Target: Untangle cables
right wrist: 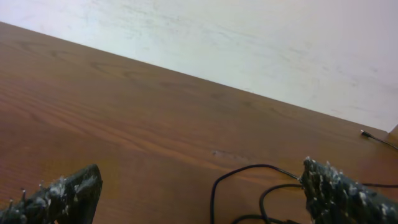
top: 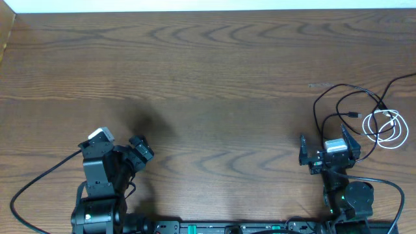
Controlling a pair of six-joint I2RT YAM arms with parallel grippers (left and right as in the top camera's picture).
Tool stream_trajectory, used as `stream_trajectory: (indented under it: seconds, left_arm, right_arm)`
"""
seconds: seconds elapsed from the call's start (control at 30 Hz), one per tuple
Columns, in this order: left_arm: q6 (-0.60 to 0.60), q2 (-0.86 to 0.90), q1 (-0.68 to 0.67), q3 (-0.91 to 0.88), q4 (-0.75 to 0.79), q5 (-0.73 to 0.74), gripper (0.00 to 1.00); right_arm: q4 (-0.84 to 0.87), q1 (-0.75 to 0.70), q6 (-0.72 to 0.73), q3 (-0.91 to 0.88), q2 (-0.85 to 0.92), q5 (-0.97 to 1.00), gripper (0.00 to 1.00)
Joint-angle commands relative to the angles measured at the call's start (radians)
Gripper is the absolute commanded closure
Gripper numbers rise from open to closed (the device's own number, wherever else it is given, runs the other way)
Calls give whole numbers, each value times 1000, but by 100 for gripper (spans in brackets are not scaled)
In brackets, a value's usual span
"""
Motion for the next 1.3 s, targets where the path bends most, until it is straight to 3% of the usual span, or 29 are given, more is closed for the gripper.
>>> stream_trajectory:
  seconds: [0.0, 0.4, 0.97, 1.1, 1.27]
  left_arm:
    - [5, -30, 3, -27, -3, -17, 2]
    - [5, -299, 3, -218, -3, -17, 2]
    - [5, -539, 3, -218, 93, -17, 2]
    - [5, -559, 3, -219, 157, -17, 2]
    - [5, -559, 5, -226, 352, -17, 2]
  right_arm:
    - [-5, 3, -6, -2, -8, -3, 1]
    - [-5, 3, -6, -2, -8, -3, 1]
    - [-5, 3, -6, -2, -8, -3, 1]
    - [-5, 3, -6, -2, -8, -3, 1]
    - [-5, 3, -6, -2, -8, -3, 1]
